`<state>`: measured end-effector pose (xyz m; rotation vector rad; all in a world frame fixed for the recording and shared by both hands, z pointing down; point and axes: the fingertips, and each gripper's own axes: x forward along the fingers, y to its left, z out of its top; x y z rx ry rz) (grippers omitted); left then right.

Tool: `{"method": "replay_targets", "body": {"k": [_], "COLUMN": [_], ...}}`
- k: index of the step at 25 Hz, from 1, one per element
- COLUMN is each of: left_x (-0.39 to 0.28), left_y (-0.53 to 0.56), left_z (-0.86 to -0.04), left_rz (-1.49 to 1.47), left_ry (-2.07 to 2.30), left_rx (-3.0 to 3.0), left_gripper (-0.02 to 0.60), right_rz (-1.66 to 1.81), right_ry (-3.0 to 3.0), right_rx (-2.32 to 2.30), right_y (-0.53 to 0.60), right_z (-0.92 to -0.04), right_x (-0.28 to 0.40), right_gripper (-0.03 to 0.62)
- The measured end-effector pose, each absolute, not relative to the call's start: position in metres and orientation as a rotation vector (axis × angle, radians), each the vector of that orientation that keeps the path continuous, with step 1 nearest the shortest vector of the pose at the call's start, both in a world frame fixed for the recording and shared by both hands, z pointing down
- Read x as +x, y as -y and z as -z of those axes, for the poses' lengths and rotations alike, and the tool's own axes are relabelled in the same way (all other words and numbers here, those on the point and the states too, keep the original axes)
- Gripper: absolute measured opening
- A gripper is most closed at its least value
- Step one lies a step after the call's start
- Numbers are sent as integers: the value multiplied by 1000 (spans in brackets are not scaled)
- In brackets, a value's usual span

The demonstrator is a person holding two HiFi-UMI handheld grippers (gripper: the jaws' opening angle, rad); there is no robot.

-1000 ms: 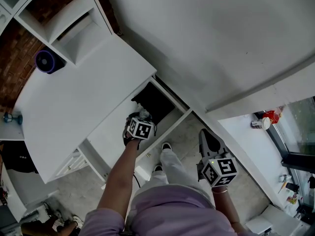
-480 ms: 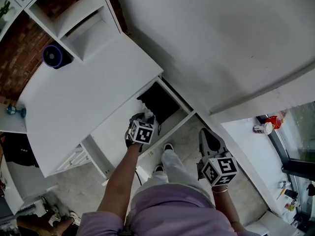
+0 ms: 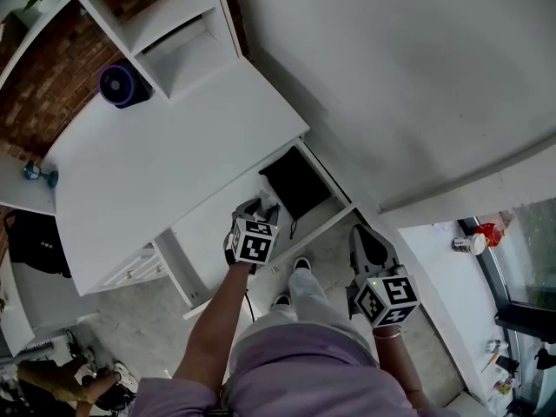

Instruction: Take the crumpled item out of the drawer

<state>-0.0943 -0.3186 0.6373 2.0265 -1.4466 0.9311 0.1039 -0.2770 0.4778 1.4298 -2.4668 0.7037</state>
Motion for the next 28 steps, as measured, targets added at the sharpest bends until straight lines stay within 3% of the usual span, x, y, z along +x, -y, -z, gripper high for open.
{"method": "replay_targets", "body": {"k": [28], "left_x": [-142], "left_y": [250], "left_z": [-497], "left_rz": [-504], "left_ry": [1735], "left_rx": [2075], "left_gripper": [163], "right_rz": [-594], "right_ry": [2663], "right_rx": [1121], "right_y": [260], "right_z": [-445], "right_x": [12], "right_gripper": [2]}}
